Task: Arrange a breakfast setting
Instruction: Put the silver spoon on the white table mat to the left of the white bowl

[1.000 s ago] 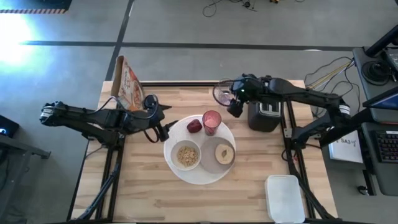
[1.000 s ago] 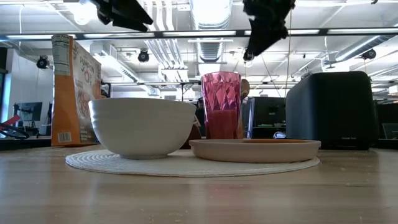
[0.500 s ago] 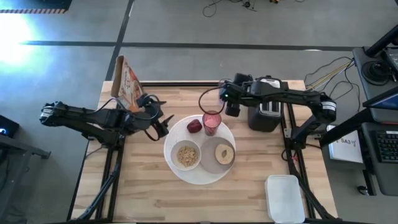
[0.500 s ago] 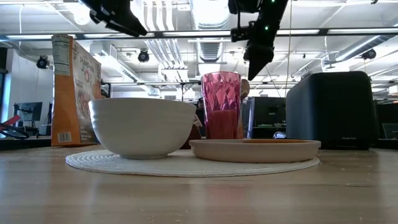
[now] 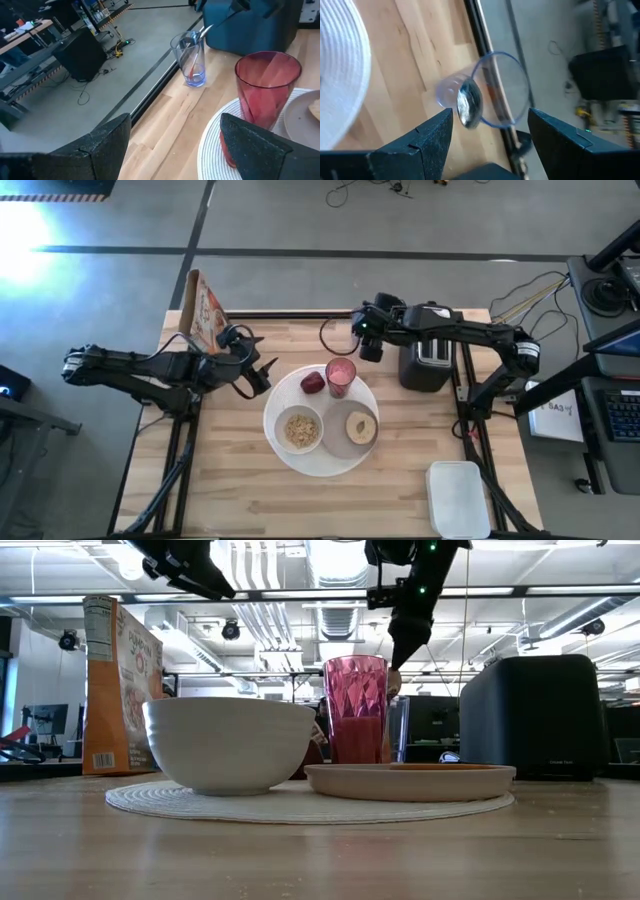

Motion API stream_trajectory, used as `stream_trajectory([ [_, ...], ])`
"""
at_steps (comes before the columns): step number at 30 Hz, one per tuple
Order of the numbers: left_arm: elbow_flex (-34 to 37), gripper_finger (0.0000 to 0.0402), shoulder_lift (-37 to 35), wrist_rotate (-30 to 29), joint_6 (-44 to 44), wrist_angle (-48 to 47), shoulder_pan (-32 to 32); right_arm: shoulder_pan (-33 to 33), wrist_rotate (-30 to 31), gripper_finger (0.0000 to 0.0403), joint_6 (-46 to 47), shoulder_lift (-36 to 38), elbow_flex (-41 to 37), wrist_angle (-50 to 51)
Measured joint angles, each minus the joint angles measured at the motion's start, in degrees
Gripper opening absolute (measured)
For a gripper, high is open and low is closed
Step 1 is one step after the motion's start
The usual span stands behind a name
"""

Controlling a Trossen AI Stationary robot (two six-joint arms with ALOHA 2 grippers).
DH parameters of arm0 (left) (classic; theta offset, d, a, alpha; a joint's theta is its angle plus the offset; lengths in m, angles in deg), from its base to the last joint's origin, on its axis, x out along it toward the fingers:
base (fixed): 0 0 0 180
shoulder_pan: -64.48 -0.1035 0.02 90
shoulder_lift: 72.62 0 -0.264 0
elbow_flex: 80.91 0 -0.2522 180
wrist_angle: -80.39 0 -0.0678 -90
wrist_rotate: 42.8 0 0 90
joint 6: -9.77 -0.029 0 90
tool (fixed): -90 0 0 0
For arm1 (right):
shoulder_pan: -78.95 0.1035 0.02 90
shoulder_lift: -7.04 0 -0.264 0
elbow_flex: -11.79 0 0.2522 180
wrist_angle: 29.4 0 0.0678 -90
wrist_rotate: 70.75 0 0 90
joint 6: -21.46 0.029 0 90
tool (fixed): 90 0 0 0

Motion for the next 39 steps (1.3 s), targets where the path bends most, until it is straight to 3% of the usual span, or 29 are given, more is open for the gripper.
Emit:
stream_trajectory([
  [9, 0.00, 0.0290, -0.04, 0.02, -0.26, -0.44, -1.54, -1.99, -1.99, 0.0243, -0.64, -1.45, -0.40, -2.26],
  [21, 0.00, 0.0290, -0.04, 0.04, 0.93, -0.88, -1.54, -3.99, -2.21, 0.0187, -6.18, -6.08, -0.40, -3.63],
  [33, 0.00, 0.0290, -0.04, 0.06, 2.43, -0.98, -1.54, -4.17, -2.33, 0.0077, -5.86, -2.77, -0.23, -2.72],
  [39, 0.00, 0.0290, -0.04, 0.06, 3.21, -0.96, -1.54, -4.40, -6.46, 0.0017, -5.40, -2.21, -0.09, -2.57],
])
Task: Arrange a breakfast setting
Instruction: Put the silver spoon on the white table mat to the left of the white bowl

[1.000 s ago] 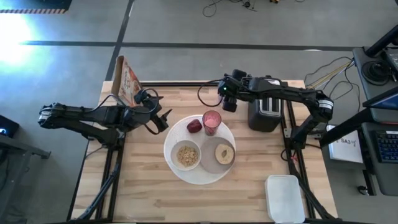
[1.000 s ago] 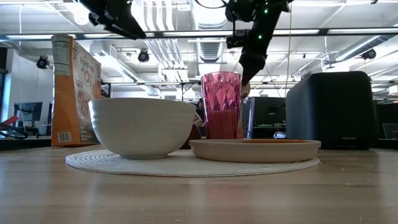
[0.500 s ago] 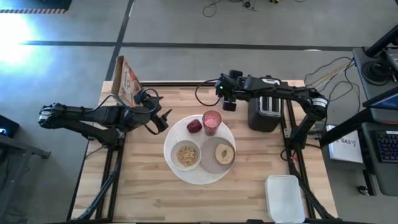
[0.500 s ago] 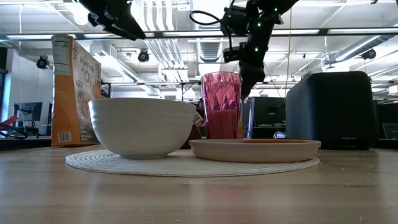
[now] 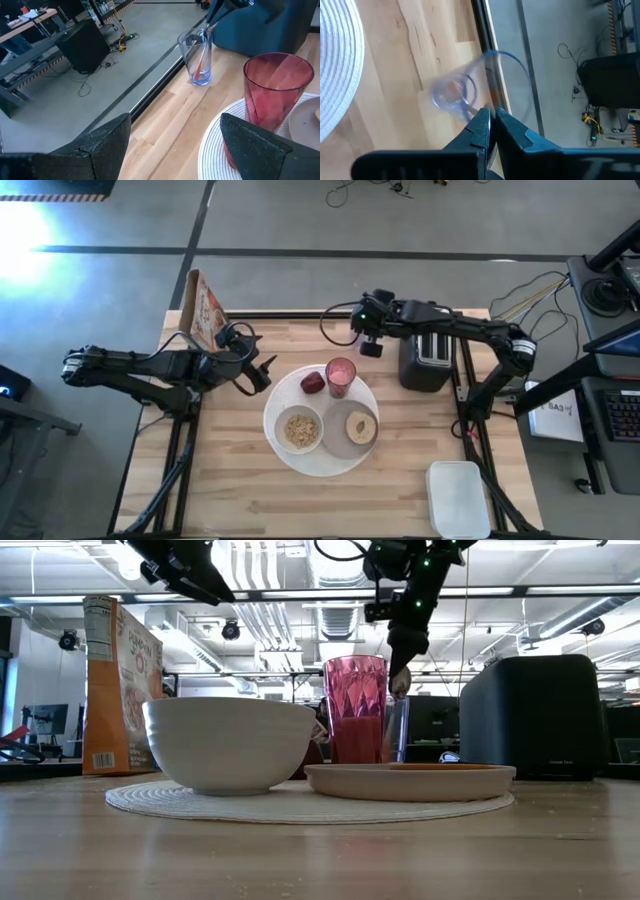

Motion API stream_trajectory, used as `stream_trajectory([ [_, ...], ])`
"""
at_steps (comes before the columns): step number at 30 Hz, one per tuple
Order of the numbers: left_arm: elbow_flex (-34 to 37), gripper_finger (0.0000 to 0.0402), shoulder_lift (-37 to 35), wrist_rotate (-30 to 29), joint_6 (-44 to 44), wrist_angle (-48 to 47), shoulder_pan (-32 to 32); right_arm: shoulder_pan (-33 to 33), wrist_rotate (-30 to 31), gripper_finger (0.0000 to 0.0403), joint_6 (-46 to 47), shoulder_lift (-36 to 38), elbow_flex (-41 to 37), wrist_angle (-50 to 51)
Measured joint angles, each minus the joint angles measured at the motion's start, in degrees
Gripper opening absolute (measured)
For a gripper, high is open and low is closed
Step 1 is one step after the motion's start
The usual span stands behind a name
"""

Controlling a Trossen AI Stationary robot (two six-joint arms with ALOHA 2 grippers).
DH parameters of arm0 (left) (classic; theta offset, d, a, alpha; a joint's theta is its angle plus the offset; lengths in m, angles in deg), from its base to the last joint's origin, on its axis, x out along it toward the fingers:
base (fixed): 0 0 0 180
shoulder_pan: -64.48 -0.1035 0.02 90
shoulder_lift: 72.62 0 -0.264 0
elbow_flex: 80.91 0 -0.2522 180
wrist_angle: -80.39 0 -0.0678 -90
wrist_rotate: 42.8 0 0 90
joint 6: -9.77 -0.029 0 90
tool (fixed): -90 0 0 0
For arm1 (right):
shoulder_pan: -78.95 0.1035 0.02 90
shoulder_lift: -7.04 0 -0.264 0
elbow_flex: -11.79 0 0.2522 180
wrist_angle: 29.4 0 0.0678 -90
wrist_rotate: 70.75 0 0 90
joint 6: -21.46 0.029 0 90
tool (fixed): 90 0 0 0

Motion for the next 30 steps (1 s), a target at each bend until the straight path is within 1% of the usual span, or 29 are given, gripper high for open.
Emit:
stream_trajectory([
  [4, 0.00, 0.0290, 0.00, 0.00, 0.70, 0.00, 0.00, -0.05, -0.44, 0.0011, 0.20, 0.17, 0.06, 0.25],
  [14, 0.00, 0.0290, 0.00, 0.00, 0.72, 0.00, 0.00, 0.02, -0.95, 0.0010, 0.56, 0.20, 0.09, 0.61],
  [20, 0.00, 0.0290, 0.00, 0.00, 0.72, -0.15, 0.00, 0.02, -1.47, 0.0021, 1.09, 0.16, 0.03, 0.76],
  [25, 0.00, 0.0290, 0.00, 0.00, 0.72, -0.60, 0.00, 0.02, 1.20, 0.0023, 0.67, -0.04, -0.08, 1.12],
  [30, 0.00, 0.0290, 0.00, 0.00, 0.72, -0.76, 0.00, 0.02, 1.36, 0.0031, -0.42, -0.09, -0.12, 1.20],
])
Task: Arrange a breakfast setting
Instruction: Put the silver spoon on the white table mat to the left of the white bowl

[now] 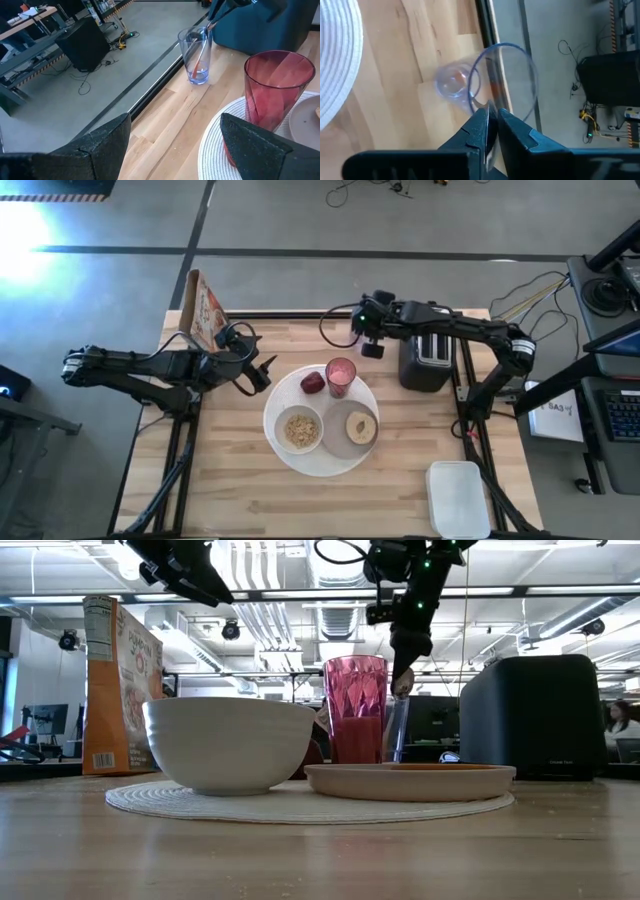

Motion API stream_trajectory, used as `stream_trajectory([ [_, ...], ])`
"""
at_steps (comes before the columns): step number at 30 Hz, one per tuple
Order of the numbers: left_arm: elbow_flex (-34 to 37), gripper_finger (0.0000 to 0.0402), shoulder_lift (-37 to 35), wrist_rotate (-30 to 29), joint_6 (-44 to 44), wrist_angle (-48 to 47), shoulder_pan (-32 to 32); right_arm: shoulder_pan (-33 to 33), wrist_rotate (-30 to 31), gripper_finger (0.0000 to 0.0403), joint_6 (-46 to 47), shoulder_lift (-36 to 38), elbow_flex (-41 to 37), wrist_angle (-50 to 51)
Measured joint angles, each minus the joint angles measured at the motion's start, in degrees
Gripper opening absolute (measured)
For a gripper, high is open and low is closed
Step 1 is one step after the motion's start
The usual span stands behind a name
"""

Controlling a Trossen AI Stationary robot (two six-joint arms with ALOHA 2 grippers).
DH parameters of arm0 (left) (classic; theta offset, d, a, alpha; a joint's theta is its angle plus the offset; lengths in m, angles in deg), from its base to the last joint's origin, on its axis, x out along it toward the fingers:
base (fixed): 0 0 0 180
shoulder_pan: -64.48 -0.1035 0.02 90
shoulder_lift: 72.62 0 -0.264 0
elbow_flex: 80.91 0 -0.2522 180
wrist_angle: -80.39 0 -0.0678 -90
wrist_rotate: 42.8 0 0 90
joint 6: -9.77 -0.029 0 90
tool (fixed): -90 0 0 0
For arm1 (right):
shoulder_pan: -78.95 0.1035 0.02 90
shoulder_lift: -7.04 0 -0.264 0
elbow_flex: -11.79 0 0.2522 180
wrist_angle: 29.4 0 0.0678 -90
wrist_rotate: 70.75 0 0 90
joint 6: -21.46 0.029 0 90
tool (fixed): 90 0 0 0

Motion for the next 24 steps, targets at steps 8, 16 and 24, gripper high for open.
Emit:
stream_trajectory([
  [8, 0.00, 0.0290, 0.00, 0.00, 0.00, -0.15, 0.00, -0.18, 0.02, 0.0075, -1.53, -0.11, -0.07, -0.02],
  [16, 0.00, 0.0290, 0.00, 0.00, 0.00, -0.67, 0.00, -1.19, 0.32, 0.0072, -1.55, -0.11, -0.07, -0.09],
  [24, 0.01, 0.0290, 0.00, 0.00, 0.00, -0.90, 0.00, -1.51, 0.30, 0.0072, -3.72, -0.09, -0.07, -0.42],
])
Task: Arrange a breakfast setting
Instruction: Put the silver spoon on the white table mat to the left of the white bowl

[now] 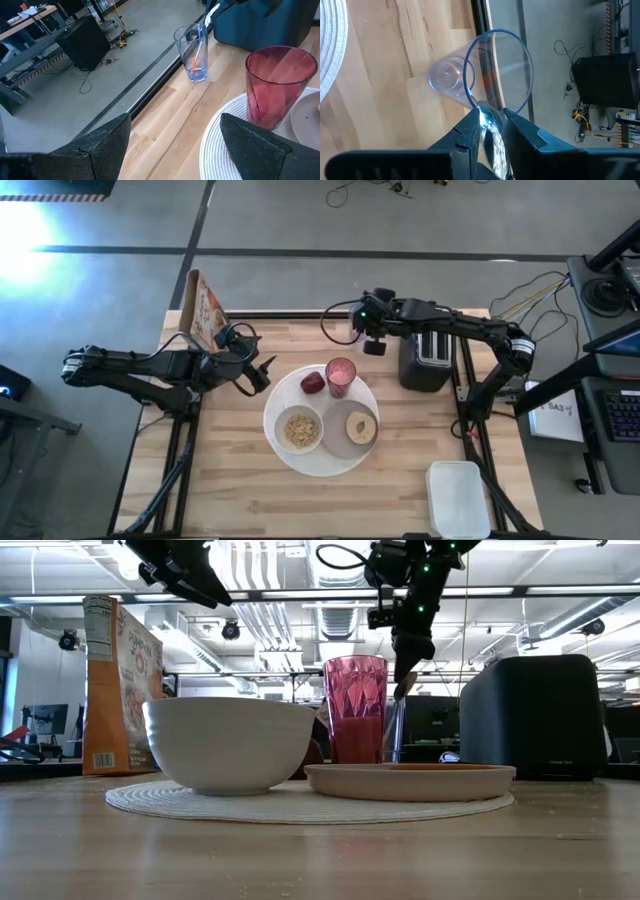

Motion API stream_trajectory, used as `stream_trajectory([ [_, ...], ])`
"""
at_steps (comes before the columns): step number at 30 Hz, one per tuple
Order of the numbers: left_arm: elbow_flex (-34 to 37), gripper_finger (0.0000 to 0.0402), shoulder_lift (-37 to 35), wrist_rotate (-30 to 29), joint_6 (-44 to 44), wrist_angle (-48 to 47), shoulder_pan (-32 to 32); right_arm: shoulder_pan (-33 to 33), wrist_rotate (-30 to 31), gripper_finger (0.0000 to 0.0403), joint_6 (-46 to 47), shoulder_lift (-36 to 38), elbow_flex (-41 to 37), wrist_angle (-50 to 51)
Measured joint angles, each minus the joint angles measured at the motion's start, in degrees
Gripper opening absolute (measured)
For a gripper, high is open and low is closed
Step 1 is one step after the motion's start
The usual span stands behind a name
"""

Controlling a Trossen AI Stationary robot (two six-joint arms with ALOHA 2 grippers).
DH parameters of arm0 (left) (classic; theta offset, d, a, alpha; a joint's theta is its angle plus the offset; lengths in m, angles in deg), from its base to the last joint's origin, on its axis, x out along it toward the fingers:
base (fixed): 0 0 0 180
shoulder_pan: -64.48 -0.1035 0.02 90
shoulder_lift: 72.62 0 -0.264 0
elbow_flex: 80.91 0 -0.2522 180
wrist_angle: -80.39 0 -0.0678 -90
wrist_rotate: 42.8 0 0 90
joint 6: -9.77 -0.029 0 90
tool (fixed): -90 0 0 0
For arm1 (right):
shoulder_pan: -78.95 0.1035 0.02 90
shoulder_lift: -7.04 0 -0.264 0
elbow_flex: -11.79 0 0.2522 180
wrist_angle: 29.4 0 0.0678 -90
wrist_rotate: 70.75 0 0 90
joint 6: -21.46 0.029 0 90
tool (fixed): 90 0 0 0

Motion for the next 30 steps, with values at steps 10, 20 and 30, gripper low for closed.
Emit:
stream_trajectory([
  [10, 0.00, 0.0290, 0.00, 0.00, 0.00, -0.35, 0.00, 0.28, -0.90, 0.0074, 2.34, 0.18, 3.84, 4.16],
  [20, -0.01, 0.0290, 0.00, -0.02, 0.22, -1.33, 0.00, 0.70, -1.46, 0.0064, 2.66, 0.11, 3.27, 14.40],
  [30, 0.02, 0.0290, 0.00, -0.04, 0.24, -1.36, 0.00, 1.31, 3.63, 0.0063, -4.45, 0.11, 3.21, 10.66],
])
